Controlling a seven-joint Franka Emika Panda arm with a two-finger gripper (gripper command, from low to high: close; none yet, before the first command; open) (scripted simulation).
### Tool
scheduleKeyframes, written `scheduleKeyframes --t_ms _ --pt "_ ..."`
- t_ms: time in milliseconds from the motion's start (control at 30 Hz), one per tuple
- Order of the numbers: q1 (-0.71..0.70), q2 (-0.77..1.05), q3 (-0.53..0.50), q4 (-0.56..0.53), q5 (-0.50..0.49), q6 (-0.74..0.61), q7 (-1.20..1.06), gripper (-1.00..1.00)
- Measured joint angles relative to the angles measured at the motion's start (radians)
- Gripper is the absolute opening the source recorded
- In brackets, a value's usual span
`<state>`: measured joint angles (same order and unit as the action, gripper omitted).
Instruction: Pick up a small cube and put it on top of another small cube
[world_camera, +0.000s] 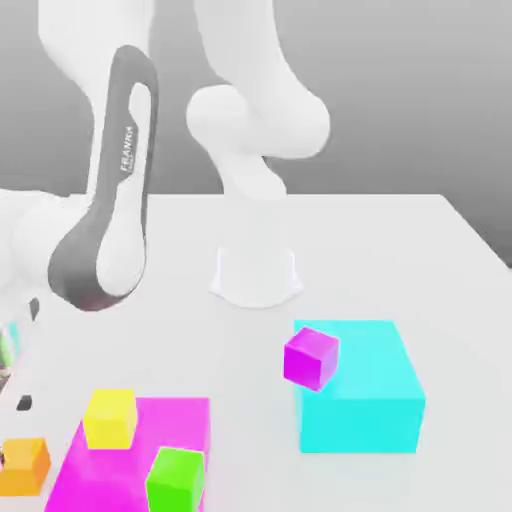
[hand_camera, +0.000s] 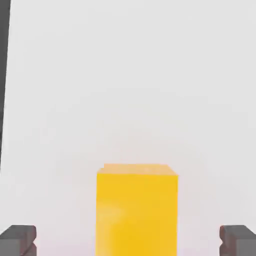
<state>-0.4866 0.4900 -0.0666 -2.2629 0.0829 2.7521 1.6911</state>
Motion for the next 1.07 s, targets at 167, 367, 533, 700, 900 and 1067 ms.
scheduleKeyframes --t_ms 167,367,533,700,900,1067 --pt "-0.004 0.026 0.004 0.006 0.003 0.021 -0.002 -1.00" --pt "0.005 -0.059 -0.007 -0.014 -0.008 -0.045 0.008 -1.00" --pt "0.042 -0.240 0.003 -0.081 -0.019 -0.154 0.053 -1.00" --pt "0.098 -0.419 0.033 -0.167 -0.048 -0.245 0.134 -1.00" --pt "0.167 -0.448 0.034 -0.239 -0.082 -0.205 0.201 -1.00" --pt "0.156 -0.394 0.025 -0.249 -0.074 -0.142 0.197 1.00"
